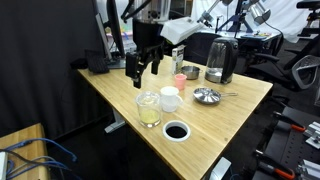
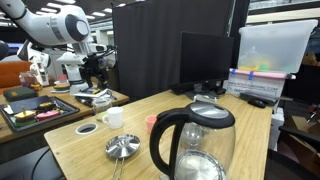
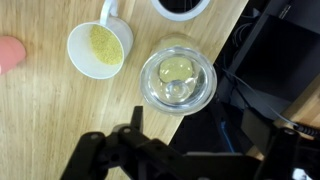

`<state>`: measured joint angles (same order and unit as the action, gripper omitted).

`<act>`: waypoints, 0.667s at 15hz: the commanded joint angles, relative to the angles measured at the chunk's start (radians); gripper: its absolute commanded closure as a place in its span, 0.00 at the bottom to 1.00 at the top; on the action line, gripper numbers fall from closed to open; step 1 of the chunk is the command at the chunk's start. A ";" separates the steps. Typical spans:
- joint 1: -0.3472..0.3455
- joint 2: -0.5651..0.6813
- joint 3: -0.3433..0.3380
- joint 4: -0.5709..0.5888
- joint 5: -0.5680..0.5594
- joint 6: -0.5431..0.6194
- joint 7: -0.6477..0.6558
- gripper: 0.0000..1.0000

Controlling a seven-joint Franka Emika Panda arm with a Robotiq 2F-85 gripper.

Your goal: Remove the lid from the jar and put it on the table

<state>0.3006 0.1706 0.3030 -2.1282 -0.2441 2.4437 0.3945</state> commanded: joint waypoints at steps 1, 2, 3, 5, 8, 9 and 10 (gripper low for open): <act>0.040 0.067 -0.033 0.048 -0.012 -0.029 0.015 0.00; 0.047 0.081 -0.037 0.054 -0.004 -0.030 0.010 0.00; 0.055 0.093 -0.044 0.059 -0.007 -0.032 0.013 0.00; 0.068 0.109 -0.062 0.069 -0.018 -0.029 0.028 0.00; 0.080 0.122 -0.087 0.089 -0.022 -0.039 0.040 0.00; 0.081 0.126 -0.094 0.090 -0.022 -0.041 0.043 0.00; 0.081 0.128 -0.098 0.092 -0.018 -0.045 0.044 0.00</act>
<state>0.3593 0.2800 0.2306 -2.0665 -0.2461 2.4352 0.4109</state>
